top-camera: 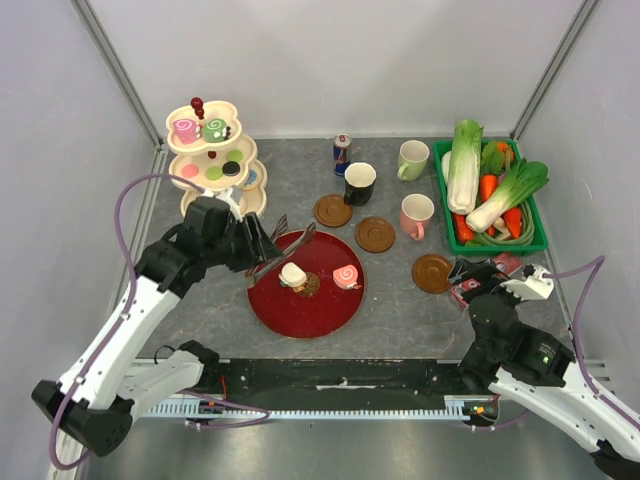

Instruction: Serve the afternoon tea

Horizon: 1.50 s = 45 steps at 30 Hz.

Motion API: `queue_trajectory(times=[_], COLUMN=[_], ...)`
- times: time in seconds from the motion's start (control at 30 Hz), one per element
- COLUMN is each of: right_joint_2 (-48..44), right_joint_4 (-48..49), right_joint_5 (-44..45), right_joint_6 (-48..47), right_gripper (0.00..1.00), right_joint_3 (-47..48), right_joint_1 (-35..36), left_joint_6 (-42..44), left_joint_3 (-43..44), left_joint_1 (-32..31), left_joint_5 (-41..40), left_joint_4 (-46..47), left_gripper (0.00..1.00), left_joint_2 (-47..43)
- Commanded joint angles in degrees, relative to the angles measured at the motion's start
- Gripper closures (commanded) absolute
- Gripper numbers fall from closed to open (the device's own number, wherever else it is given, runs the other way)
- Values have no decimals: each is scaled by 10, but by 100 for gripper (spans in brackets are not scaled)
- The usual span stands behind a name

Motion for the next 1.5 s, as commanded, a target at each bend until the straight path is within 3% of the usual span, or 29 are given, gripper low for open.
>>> queue_trajectory(times=[0.0, 0.2, 0.5, 0.83, 1.47], right_joint_2=[1, -3, -9, -8, -8], right_joint_4=[12, 17, 18, 19, 18], right_joint_5=[4, -2, -4, -3, -3], right_joint_6=[2, -4, -4, -4, -4], right_gripper=[2, 2, 2, 2, 2], right_joint_3=[-1, -3, -7, -7, -6], right_joint_1=[0, 0, 0, 0, -1], left_joint_6=[-36, -65, -92, -101, -50], left_joint_3=[-43, -92, -146, -144, -124], left_joint_1=[-3, -3, -3, -4, -4], left_joint_5=[-73, -79, -7, 23, 20], left_joint_4=[-71, -95, -21, 4, -39], left_gripper=[43, 43, 41, 40, 40], left_joint_2=[-67, -94, -89, -90, -36])
